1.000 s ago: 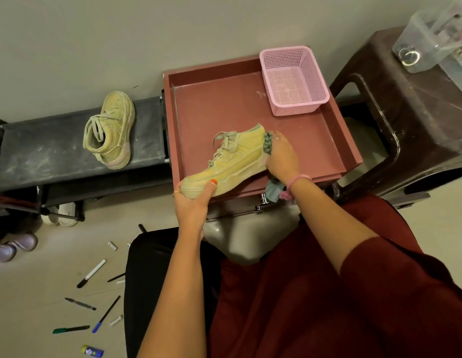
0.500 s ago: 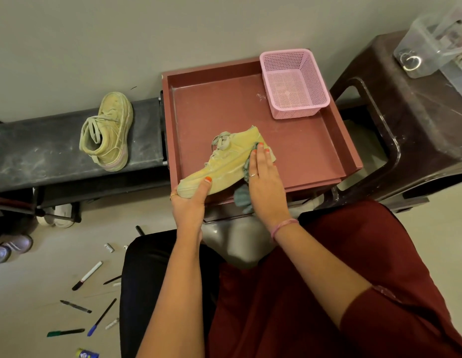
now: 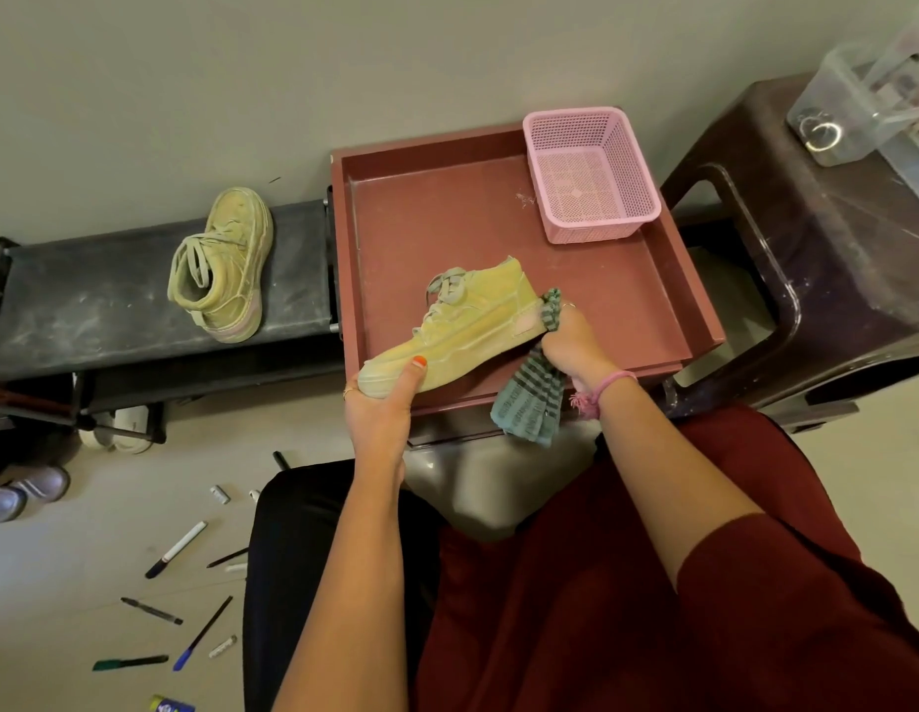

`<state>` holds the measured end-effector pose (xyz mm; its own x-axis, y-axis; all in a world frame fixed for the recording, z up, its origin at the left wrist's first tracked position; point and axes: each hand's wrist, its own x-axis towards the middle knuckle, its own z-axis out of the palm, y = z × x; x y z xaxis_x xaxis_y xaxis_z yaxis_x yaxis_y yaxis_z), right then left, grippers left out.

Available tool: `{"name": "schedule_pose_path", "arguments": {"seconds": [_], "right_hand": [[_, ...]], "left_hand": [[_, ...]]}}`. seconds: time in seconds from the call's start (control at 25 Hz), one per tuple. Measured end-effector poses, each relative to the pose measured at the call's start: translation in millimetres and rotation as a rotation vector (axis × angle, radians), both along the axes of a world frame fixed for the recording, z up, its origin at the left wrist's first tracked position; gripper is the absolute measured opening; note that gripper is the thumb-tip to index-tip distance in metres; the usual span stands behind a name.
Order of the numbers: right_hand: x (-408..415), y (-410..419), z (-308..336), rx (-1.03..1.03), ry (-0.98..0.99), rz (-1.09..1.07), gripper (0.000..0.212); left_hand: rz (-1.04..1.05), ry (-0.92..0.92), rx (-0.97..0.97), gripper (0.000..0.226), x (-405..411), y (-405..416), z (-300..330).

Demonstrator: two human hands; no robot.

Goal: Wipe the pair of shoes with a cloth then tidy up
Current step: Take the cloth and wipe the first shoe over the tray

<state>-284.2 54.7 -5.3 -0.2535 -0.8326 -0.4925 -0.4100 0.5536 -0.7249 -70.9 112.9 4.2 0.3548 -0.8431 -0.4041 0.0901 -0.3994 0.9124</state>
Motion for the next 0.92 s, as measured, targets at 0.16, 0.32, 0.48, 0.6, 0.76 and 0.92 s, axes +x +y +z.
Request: {"name": "schedule_pose_path", "arguments": {"seconds": [0.16, 0.32, 0.48, 0.6, 0.76, 0.92], "right_hand": [[22.4, 16.2, 6.0, -0.081, 0.261, 0.143, 0.071], [85.8, 64.2, 12.2, -0.331, 0.423, 0.357, 0.08], [109.4, 84.9, 19.1, -0.426, 0.343, 0.437, 0.073], [94.0, 80.7, 3.0, -0.493, 0.657, 0.483, 0.059], [77.9, 52.7, -3.7, -0.3, 0.825, 0.354, 0.058], [45.8, 22.0, 11.3, -0.124, 0.672, 0.27, 0.066]], "left_hand": [[0.037, 0.021, -0.002, 0.032, -3.8, -1.6, 0.4], [0.062, 0.058, 0.018, 0.061, -4.4, -3.8, -0.5], [0.04, 0.03, 0.004, 0.053, -1.6, -4.8, -4.7], [0.029, 0.028, -0.005, 0.046, -3.0, -4.7, -5.1], [0.057, 0.036, -0.005, 0.049, -4.5, -3.7, -3.4], [0.03, 0.025, 0.004, 0.059, -3.0, -2.3, -5.6]]}}
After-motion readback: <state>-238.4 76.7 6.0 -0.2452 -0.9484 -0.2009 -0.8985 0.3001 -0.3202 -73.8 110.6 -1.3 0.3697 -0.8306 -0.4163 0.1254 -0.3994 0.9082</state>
